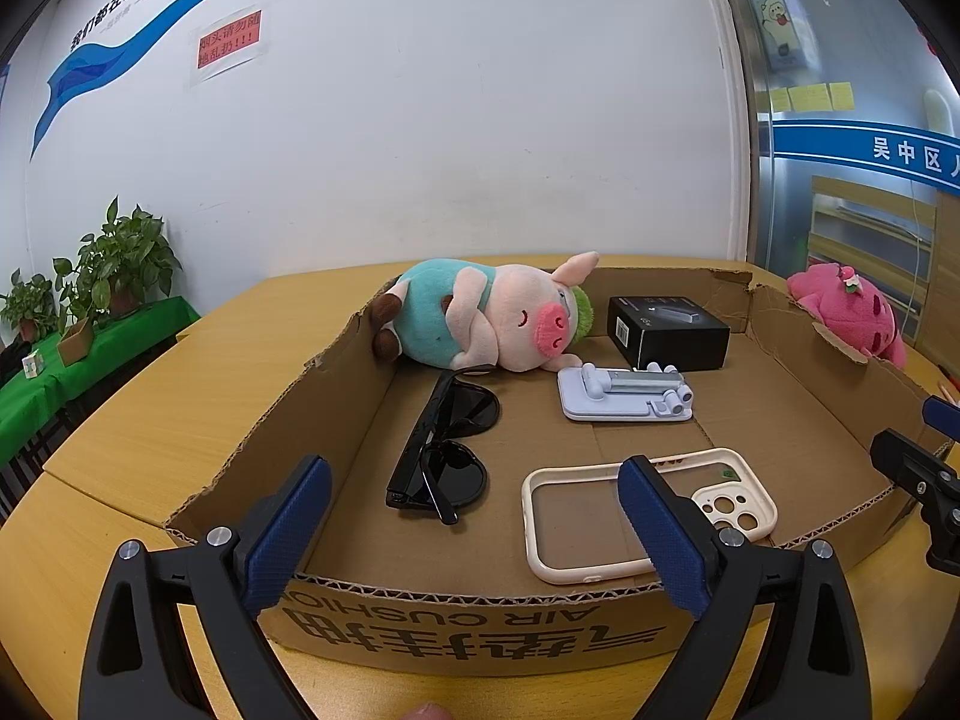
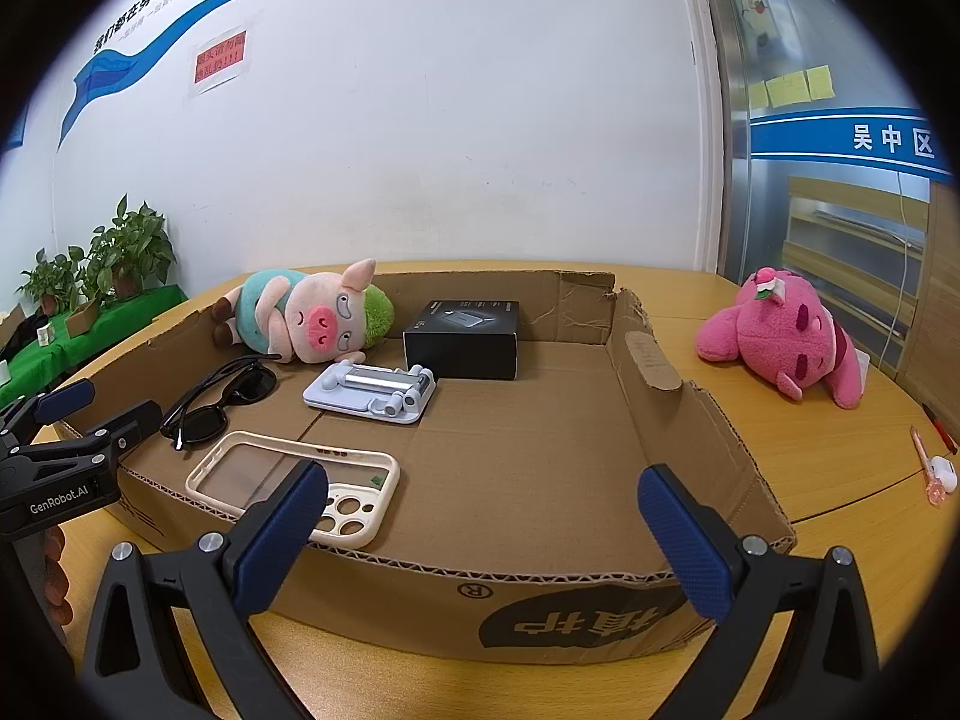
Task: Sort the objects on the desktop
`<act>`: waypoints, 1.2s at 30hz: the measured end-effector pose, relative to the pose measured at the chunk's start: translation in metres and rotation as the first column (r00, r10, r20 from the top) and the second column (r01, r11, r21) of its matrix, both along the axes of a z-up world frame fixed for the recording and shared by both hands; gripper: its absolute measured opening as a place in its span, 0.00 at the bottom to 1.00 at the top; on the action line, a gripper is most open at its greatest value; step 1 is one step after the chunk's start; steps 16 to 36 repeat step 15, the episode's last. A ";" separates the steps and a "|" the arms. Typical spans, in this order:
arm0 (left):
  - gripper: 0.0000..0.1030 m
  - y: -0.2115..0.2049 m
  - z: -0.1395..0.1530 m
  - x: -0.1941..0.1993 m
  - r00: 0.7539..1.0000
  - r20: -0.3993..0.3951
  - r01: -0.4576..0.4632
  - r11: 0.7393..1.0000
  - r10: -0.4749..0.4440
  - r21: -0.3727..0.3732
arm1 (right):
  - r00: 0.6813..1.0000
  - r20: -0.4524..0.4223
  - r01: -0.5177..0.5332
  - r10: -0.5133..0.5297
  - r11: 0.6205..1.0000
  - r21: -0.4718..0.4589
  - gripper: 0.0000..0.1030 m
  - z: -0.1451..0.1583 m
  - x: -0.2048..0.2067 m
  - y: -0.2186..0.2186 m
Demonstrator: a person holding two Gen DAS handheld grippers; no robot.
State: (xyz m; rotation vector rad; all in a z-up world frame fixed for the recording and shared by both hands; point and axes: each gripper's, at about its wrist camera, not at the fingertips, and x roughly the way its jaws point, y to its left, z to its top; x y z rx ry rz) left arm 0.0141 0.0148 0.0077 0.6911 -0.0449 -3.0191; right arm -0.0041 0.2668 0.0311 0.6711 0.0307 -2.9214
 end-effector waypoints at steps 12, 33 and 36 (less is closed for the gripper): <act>0.96 0.000 0.000 0.000 1.000 0.000 -0.002 1.000 0.002 -0.001 | 1.000 0.000 0.000 0.000 1.000 0.000 1.00 0.000 0.000 0.000; 0.96 0.001 0.000 0.000 1.000 0.000 0.000 1.000 0.000 -0.001 | 1.000 0.000 -0.001 0.001 1.000 -0.001 1.00 0.000 0.000 0.000; 0.96 0.001 0.000 0.000 1.000 0.000 0.000 1.000 0.000 -0.001 | 1.000 0.000 -0.001 0.001 1.000 -0.001 1.00 0.000 0.000 0.000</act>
